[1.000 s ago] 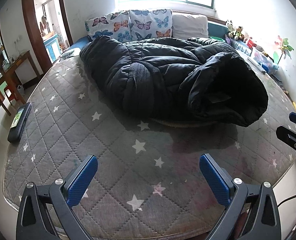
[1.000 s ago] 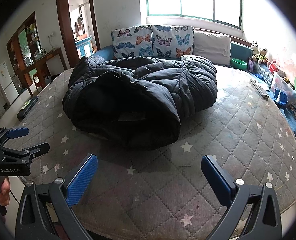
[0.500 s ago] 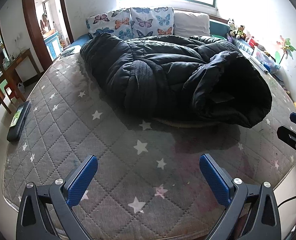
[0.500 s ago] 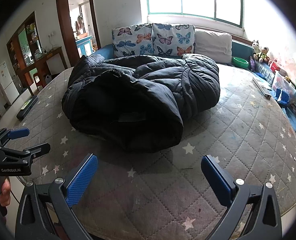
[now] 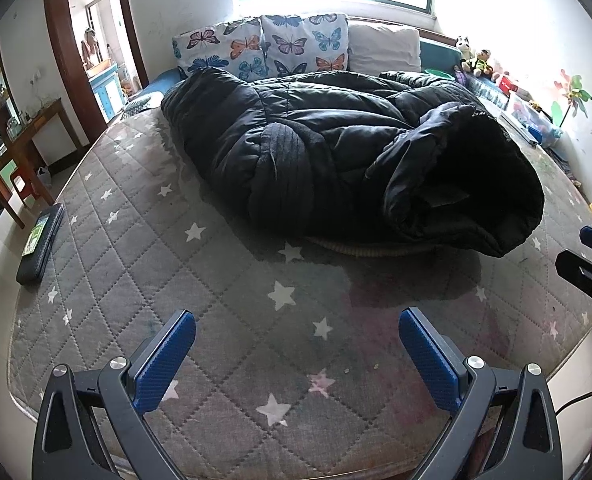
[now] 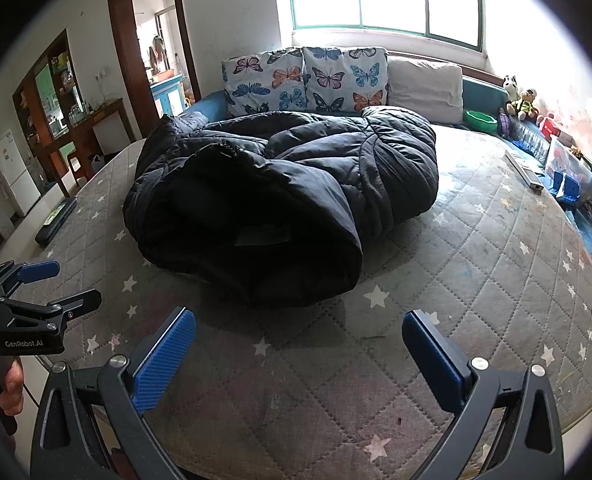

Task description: Fold large clothes

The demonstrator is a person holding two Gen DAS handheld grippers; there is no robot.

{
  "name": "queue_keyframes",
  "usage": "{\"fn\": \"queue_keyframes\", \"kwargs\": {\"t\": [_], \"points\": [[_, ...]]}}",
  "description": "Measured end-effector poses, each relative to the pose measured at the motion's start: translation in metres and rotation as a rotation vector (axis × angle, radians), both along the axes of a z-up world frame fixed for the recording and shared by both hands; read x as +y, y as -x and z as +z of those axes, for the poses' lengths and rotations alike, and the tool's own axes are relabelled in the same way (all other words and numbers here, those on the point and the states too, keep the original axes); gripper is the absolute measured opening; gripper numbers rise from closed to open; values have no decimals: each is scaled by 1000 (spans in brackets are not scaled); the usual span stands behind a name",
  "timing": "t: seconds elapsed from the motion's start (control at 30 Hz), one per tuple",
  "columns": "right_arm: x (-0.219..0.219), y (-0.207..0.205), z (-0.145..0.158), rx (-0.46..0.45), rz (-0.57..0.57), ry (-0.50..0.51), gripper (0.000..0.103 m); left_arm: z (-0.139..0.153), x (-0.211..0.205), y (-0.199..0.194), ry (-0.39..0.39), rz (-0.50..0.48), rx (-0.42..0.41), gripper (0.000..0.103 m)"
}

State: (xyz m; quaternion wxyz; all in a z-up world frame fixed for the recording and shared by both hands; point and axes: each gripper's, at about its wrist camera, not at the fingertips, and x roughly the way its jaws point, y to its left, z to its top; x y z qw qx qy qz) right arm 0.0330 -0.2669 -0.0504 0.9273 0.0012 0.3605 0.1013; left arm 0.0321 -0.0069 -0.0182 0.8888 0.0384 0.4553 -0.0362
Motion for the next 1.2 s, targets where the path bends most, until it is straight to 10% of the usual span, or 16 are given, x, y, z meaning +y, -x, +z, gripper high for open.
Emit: {"fn": "queue_keyframes", "kwargs": {"t": [1.2], "points": [[1, -21, 23, -7, 50, 19, 103, 26, 19, -27, -25, 23, -37, 103]]}}
